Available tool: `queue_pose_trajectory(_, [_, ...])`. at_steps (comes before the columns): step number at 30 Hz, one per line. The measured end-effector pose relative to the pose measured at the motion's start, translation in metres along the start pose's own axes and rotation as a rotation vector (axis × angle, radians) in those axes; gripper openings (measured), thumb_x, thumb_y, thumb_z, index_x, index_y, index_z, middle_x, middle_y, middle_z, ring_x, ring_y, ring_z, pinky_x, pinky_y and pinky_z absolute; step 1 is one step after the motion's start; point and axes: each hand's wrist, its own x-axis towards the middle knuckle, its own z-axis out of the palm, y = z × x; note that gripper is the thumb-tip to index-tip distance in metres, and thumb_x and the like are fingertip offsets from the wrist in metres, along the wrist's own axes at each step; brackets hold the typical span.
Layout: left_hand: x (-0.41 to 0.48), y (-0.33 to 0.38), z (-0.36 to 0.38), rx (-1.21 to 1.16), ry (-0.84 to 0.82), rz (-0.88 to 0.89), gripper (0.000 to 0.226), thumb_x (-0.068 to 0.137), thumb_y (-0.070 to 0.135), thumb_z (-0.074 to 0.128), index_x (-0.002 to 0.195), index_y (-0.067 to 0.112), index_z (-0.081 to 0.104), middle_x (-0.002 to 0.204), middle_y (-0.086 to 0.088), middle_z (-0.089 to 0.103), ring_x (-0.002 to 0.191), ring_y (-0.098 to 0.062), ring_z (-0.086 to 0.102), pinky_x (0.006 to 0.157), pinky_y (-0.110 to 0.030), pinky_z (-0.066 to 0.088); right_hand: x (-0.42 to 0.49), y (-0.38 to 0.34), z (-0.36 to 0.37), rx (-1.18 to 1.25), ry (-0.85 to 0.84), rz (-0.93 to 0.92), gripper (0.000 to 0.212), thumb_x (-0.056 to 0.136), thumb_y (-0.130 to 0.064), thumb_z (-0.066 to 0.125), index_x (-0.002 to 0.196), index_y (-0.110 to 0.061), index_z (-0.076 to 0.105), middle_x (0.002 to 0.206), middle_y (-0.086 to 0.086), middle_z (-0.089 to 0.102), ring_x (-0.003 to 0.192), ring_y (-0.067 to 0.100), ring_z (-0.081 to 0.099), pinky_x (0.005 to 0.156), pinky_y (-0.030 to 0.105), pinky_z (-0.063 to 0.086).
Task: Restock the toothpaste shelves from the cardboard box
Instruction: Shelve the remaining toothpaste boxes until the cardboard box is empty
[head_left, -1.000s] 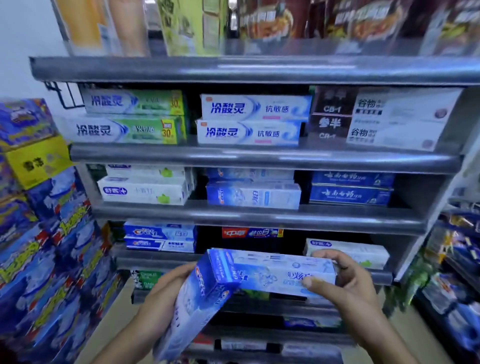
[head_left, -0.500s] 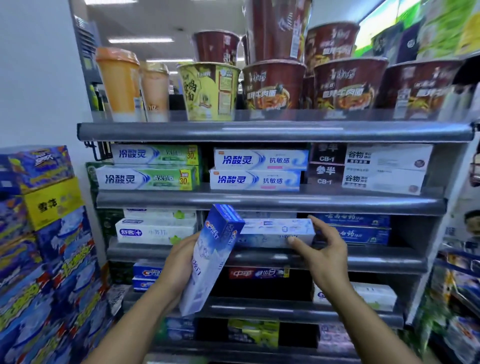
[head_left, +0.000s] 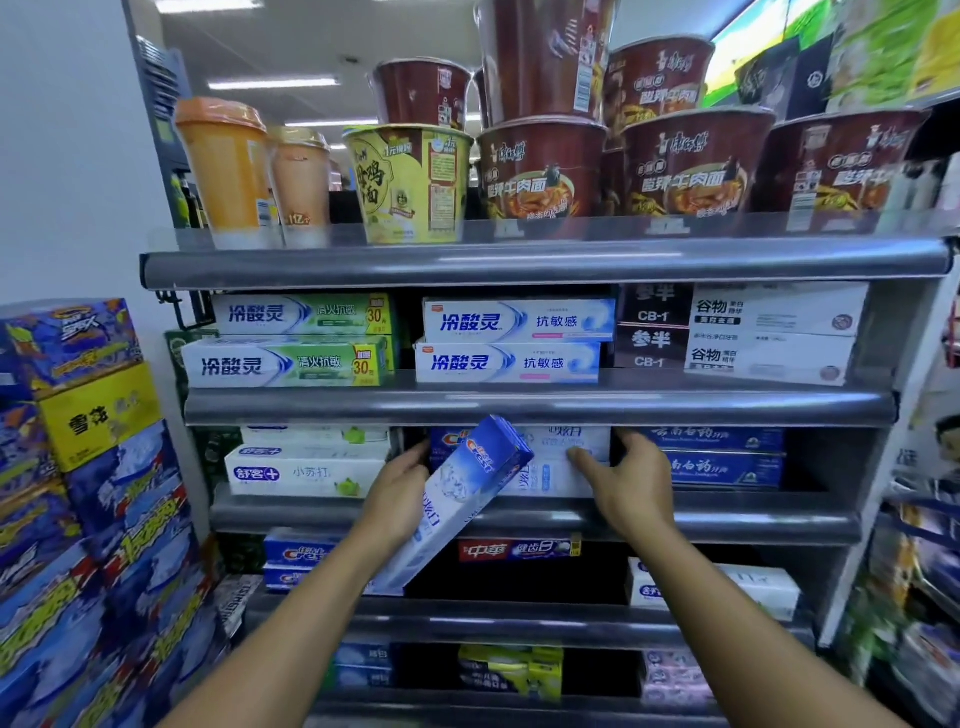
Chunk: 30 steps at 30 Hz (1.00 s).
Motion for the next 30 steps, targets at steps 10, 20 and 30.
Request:
queue_pose_trajectory(10, [-0.039, -0.002, 0.004, 0.100, 0.146, 0.026, 0.059, 0.102, 0.068, 0.027, 0.087, 0.033, 0.071, 0.075, 0.007, 0.075, 0.070, -0.007, 0.070, 0.061, -0.029, 0.047, -0.075, 0.004, -0.019, 0.310, -0.066, -0.123, 0.019, 0.084, -0.026, 0.080, 0.097, -0.035, 0.070, 0.089, -0.012, 0.069, 0.082, 0.007, 0.063, 0.068, 0.015, 0.050])
queue_pose_trajectory(20, [-0.090, 0.015, 0.062, -0.862, 0.163, -0.376, 0.049, 0.098, 0.066, 0.048, 0.086, 0.021, 0.063, 0.070, 0.000, 0.067, 0.061, -0.020, 0.065, 0.068, -0.035, 0.054, -0.149, 0.017, 0.008, 0.271, -0.683, -0.048, 0.044, 0.064, -0.046, 0.090, 0.097, -0.036, 0.064, 0.095, -0.008, 0.074, 0.081, 0.008, 0.071, 0.073, 0.030, 0.059])
queue_pose_trajectory(30, [-0.070, -0.001, 0.018, -0.851, 0.138, -0.002, 0.027, 0.105, 0.041, 0.043, 0.118, 0.024, 0.060, 0.111, -0.009, 0.075, 0.092, -0.025, 0.071, 0.086, -0.046, 0.056, -0.090, 0.033, -0.048, 0.421, -0.388, 0.043, 0.043, 0.065, -0.009, 0.093, 0.101, -0.022, 0.073, 0.097, 0.003, 0.077, 0.090, 0.024, 0.073, 0.078, 0.040, 0.062])
